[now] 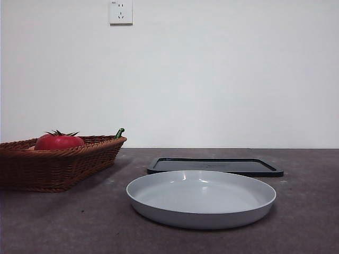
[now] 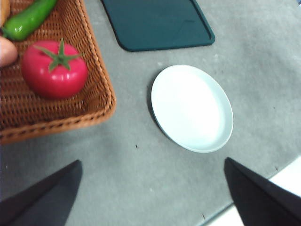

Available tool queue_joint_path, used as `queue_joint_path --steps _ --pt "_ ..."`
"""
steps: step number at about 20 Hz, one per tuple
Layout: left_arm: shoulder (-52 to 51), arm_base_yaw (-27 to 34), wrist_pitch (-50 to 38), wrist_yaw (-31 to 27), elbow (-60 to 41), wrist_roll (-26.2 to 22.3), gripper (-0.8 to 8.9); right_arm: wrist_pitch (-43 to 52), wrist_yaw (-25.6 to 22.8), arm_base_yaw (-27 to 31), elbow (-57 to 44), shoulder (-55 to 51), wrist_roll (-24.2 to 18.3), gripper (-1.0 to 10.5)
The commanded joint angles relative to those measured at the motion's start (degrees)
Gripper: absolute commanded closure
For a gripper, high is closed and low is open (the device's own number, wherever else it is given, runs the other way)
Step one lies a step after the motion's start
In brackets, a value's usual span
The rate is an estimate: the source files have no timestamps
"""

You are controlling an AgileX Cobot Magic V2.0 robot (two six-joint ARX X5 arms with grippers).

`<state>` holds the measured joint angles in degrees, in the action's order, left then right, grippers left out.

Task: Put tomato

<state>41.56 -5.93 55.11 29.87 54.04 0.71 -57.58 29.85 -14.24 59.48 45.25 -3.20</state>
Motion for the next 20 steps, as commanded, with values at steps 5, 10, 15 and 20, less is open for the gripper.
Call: queue_joint_path --steps 5,10,15,20 --pt "3.3 -0.2 -6.5 -2.1 1.0 -0.7 3.13 0.5 0.2 -0.3 1.1 0.4 -0.4 5.1" --pt "8.5 -0.2 -13.0 -4.6 1.0 -0.7 3.13 0.6 0.2 -0.3 1.1 0.4 -0.4 5.1" --pt "15.9 -0.4 -21.1 -7.3 1.0 -0.7 3.13 0.7 0.2 -0.3 1.1 0.4 -0.4 5.1" --pt "23.6 -1.8 -28.7 -11.8 1.0 -2.5 3.13 0.7 0.2 -0.3 1.1 0.4 -0.3 5.1"
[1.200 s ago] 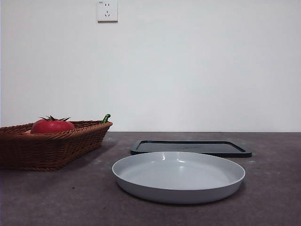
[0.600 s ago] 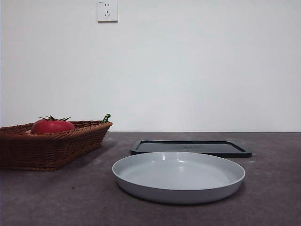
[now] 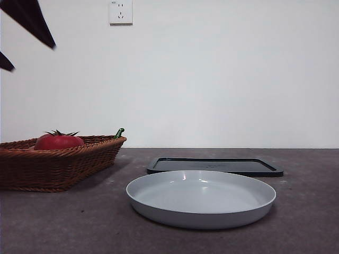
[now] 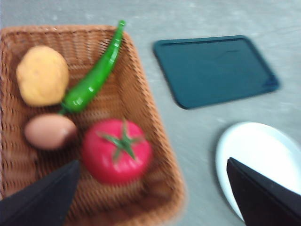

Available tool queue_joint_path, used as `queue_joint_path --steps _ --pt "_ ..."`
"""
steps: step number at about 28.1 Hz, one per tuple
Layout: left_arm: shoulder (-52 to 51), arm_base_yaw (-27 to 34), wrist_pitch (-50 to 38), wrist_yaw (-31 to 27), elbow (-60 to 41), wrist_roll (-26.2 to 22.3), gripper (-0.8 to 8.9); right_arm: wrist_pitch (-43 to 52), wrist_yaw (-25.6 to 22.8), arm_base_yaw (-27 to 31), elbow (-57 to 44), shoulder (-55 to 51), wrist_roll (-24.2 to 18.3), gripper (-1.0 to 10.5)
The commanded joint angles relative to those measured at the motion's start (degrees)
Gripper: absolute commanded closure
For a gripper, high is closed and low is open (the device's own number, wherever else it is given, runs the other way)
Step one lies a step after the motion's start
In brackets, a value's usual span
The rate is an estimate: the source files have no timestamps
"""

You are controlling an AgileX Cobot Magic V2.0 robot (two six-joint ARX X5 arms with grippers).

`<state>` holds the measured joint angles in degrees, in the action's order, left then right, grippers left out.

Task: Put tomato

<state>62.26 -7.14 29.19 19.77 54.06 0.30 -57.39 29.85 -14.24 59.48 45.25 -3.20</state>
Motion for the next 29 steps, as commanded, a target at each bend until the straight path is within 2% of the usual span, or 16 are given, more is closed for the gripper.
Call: queue_joint_path --steps 1,6,13,29 --pt "4.4 -0.9 -4.1 -2.9 1.0 -3.0 3.13 0.5 0.2 -0.3 1.1 0.4 -0.3 5.1" --pt "11.4 -2.7 -9.6 -7.2 1.0 -7.4 3.13 0.5 0.2 -0.3 1.1 0.4 -0.2 5.1" --pt "18.8 -4.0 -14.6 -8.0 1.0 -10.2 3.13 0.5 0.2 -0.3 1.1 0.4 -0.2 5.1" --pt "27.7 -4.4 -17.7 -8.0 1.0 -10.6 3.13 0.5 0.2 -0.3 1.1 0.4 -0.2 5.1"
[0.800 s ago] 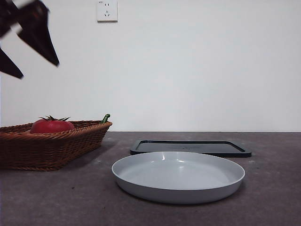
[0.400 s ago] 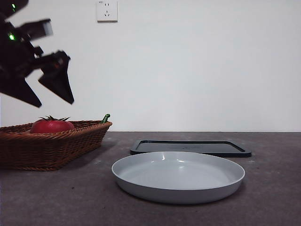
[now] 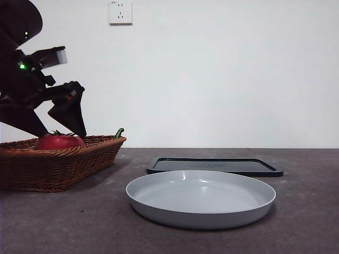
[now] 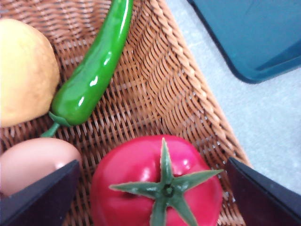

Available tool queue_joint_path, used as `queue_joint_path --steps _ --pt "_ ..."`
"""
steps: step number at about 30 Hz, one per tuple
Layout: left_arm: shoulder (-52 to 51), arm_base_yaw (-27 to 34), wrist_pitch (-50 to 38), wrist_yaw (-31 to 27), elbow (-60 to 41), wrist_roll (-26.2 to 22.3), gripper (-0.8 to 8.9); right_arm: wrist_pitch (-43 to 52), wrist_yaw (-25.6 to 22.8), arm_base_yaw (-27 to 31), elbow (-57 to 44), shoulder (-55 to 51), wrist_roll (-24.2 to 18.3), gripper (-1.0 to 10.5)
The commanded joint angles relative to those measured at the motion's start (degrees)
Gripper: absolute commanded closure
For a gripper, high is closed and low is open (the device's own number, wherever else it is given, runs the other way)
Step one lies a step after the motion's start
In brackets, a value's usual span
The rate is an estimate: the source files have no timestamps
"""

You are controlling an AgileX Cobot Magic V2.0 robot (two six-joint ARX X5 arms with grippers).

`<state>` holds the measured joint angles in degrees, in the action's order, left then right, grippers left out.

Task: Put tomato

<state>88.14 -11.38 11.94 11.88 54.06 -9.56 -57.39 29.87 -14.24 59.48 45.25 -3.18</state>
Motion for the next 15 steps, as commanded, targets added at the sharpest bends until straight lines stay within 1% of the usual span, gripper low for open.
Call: queue_joint_path --steps 1,6,8,12,15 --pt "2.2 -0.2 -0.4 -0.1 1.0 -0.9 3.13 0.5 0.1 -0.3 1.1 0.4 -0.3 5.1" --pt "2.9 -0.2 -0.5 -0.1 1.0 -0.9 3.16 0.6 0.1 -0.3 1.1 0.4 -0.3 5.1" --pt "2.9 -0.2 -0.4 -0.1 1.0 -0.9 3.31 0.6 0.1 -0.3 1.1 0.4 -0.3 5.1" --pt "2.9 -0.2 0.3 -0.1 1.0 -0.9 4.60 0.7 0.1 -0.3 1.1 0.4 -0.3 5.1" --pt "2.9 -0.2 0.4 -0.1 1.0 -0.7 5.10 0.8 0.1 -0.3 1.1 0.4 -0.3 5.1"
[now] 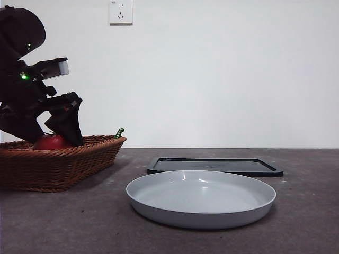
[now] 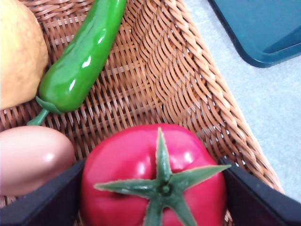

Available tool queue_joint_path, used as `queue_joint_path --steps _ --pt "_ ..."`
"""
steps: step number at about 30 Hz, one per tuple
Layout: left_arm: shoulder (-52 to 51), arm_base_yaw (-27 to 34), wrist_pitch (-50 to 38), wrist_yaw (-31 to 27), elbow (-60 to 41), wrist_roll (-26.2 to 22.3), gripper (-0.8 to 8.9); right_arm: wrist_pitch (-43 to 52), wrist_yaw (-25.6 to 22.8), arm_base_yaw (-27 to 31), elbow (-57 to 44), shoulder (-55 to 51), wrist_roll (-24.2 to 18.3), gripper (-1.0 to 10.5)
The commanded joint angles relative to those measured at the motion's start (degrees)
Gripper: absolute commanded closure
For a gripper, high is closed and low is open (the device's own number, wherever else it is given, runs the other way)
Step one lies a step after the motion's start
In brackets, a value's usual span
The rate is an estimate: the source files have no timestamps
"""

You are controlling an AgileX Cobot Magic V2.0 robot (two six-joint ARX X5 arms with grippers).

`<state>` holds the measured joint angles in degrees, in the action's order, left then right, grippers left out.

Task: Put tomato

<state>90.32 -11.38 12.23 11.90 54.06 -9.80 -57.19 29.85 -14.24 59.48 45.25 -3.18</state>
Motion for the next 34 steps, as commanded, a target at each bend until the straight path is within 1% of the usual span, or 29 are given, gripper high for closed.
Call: queue_joint_path --steps 1,7,9,12,15,21,24,29,34 --pt "0.7 -0.2 0.1 -0.1 1.0 -0.2 5.10 0.6 0.2 -0.3 1.1 0.4 -0.3 5.1" --pt "-1.3 -0.2 0.4 -0.1 2.0 0.7 5.10 0.6 0.1 -0.3 1.1 0.4 -0.3 5.1" --pt "-2.8 -0.4 0.5 -0.1 2.9 2.0 5.10 0.6 0.1 -0.3 1.1 0.4 -0.3 5.1" --pt "-5.6 -1.1 1.7 0.2 4.8 3.5 5.10 0.6 0.1 -0.3 1.1 0.4 -0.3 5.1" --pt "-8.9 -2.8 3.3 1.5 6.1 3.6 5.10 0.6 0.1 -0.3 1.1 0.4 -0.3 5.1" --pt "-13.4 -9.5 3.7 6.0 6.4 5.0 5.10 0.6 0.1 -0.3 1.1 0.4 -0.3 5.1" --pt "-13.4 -14.5 3.6 6.2 6.4 4.9 5.10 0.6 0.1 -0.3 1.1 0.4 -0.3 5.1" --pt "-11.1 -22.6 1.4 6.1 6.4 4.7 5.10 0.6 0.1 -0.3 1.1 0.4 -0.3 5.1" --pt "-5.1 -28.3 -1.9 5.9 6.4 4.2 5.10 0.5 0.1 -0.3 1.1 0.4 -0.3 5.1"
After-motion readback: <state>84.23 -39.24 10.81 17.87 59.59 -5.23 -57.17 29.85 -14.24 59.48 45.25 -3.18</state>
